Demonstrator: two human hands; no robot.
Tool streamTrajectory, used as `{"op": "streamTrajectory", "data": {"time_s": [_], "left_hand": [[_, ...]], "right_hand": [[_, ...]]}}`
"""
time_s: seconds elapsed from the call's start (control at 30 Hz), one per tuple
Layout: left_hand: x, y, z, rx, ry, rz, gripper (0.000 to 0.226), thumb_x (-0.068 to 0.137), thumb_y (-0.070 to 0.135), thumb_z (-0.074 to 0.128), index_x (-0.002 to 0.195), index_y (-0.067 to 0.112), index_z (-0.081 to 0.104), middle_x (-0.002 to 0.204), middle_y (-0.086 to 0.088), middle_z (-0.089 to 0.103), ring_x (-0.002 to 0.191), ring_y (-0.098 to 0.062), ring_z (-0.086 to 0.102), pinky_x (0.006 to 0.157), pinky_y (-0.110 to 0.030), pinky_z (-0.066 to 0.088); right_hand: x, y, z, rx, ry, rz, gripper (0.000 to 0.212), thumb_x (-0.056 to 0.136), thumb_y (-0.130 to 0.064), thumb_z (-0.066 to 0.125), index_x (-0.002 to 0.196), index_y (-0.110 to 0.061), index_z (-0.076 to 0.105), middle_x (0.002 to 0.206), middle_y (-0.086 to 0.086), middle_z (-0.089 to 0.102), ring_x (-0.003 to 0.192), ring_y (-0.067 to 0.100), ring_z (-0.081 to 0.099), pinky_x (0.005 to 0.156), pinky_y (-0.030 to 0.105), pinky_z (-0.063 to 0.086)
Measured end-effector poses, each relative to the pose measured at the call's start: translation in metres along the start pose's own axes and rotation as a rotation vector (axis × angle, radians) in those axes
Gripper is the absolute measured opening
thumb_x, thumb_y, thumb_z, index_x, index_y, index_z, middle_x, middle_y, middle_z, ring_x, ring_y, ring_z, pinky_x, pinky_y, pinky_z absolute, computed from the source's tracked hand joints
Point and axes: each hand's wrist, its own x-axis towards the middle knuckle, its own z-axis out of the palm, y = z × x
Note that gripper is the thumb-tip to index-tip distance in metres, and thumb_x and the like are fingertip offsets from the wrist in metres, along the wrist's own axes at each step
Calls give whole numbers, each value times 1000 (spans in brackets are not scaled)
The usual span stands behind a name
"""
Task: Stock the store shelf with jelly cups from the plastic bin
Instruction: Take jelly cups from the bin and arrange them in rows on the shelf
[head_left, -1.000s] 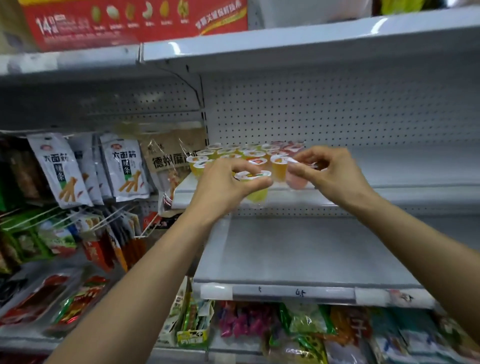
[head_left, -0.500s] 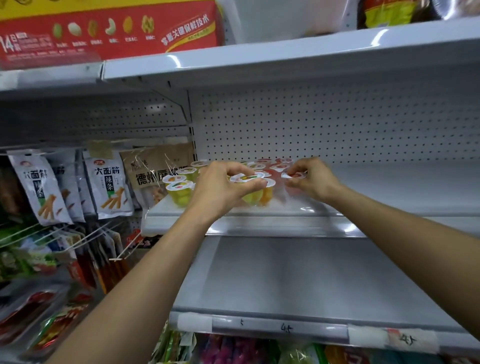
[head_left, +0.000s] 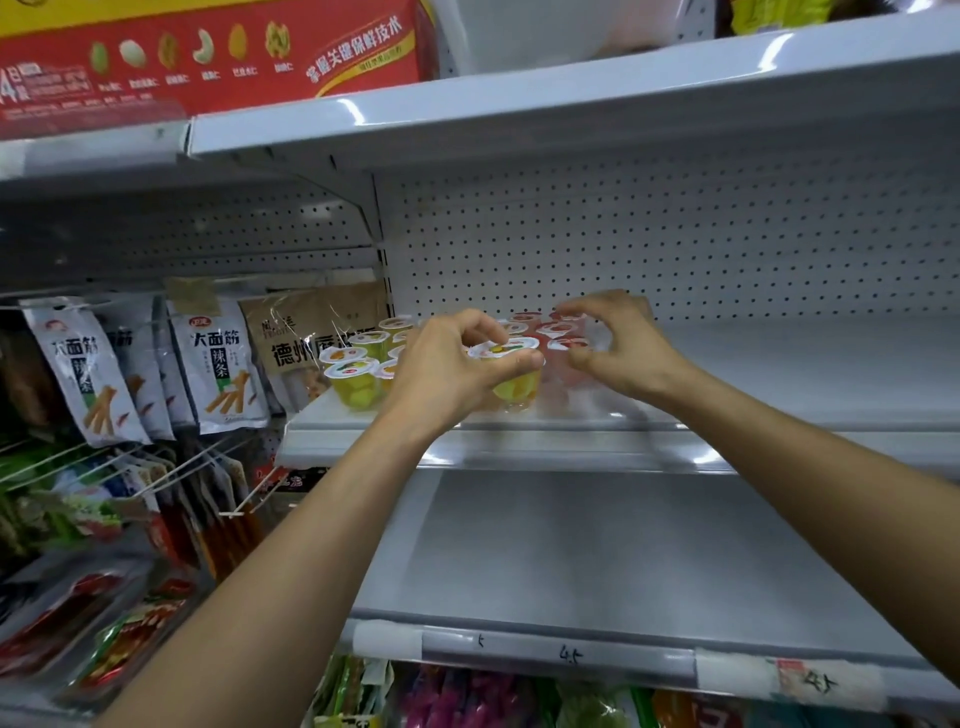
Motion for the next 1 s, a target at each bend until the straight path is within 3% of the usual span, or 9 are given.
{"op": "streamTrajectory", "data": {"time_s": [0.07, 0.17, 0.27, 0.33, 0.4, 0.5, 0.6, 0.67, 1.0], "left_hand": [[1, 5, 3, -3, 16, 19, 43, 61, 56, 85, 80, 24, 64, 85, 6, 63, 79, -24, 67, 73, -45, 57], [3, 16, 9, -27, 32, 46, 43, 63, 53, 85, 75, 21, 59, 78, 6, 62, 69, -18, 60, 66, -38, 53], [5, 24, 18, -67, 4, 58, 41, 68, 56, 81, 77, 22, 60, 80, 8, 64, 71, -11, 58, 65, -30, 50], [7, 22, 21, -95, -22, 93, 37, 76, 60, 71, 80, 24, 64, 81, 9, 66, 78, -12, 63, 74, -35, 54], [8, 15, 23, 17, -19, 158, 26, 87, 52, 64, 87, 25, 67, 89, 10, 66, 89, -13, 61, 80, -34, 48], [11, -2, 25, 489, 27, 231, 25, 88, 49, 62, 108, 35, 68, 120, 7, 63, 118, -19, 46, 95, -36, 34], [14, -12, 30, 760, -11, 260, 42, 83, 60, 62, 120, 40, 64, 130, 10, 60, 124, -19, 41, 96, -37, 26], [17, -15, 33, 815, -24, 279, 45, 82, 61, 62, 121, 39, 64, 128, 10, 61, 123, -18, 43, 97, -38, 25], [22, -12, 32, 772, -60, 281, 31, 84, 40, 67, 114, 33, 63, 118, 9, 67, 110, -14, 59, 98, -36, 27]], "right_hand": [[-15, -16, -12, 260, -74, -57, 50, 77, -26, 71, 125, -33, 59, 115, -1, 61, 97, 10, 55, 78, 13, 43], [-32, -35, -20, 448, -243, -140, 54, 77, -10, 76, 125, -29, 60, 97, -7, 67, 79, 5, 58, 72, 15, 48], [-35, -36, -17, 511, -146, -130, 40, 77, -8, 78, 111, -25, 65, 93, 1, 71, 81, 9, 65, 74, 26, 54], [-35, -27, -16, 491, -76, -74, 37, 76, -11, 80, 106, -28, 65, 95, 8, 72, 86, 21, 69, 79, 37, 57], [-34, -13, -14, 441, -40, 3, 40, 74, -13, 81, 106, -29, 64, 99, 4, 71, 89, 23, 69, 83, 42, 57], [-32, 1, -11, 374, -17, 111, 41, 73, -11, 81, 104, -30, 62, 100, -2, 69, 82, 16, 66, 74, 29, 56], [-31, 6, -6, 334, -17, 162, 41, 74, -7, 80, 103, -27, 60, 90, -5, 65, 69, 7, 57, 59, 9, 44], [-31, 8, -3, 290, -36, 198, 40, 74, -8, 80, 103, -28, 61, 90, -4, 63, 68, 5, 57, 53, 7, 41], [-37, 8, 3, 286, -63, 245, 40, 77, -14, 79, 109, -30, 60, 106, 7, 62, 72, 13, 60, 59, 20, 48]]}}
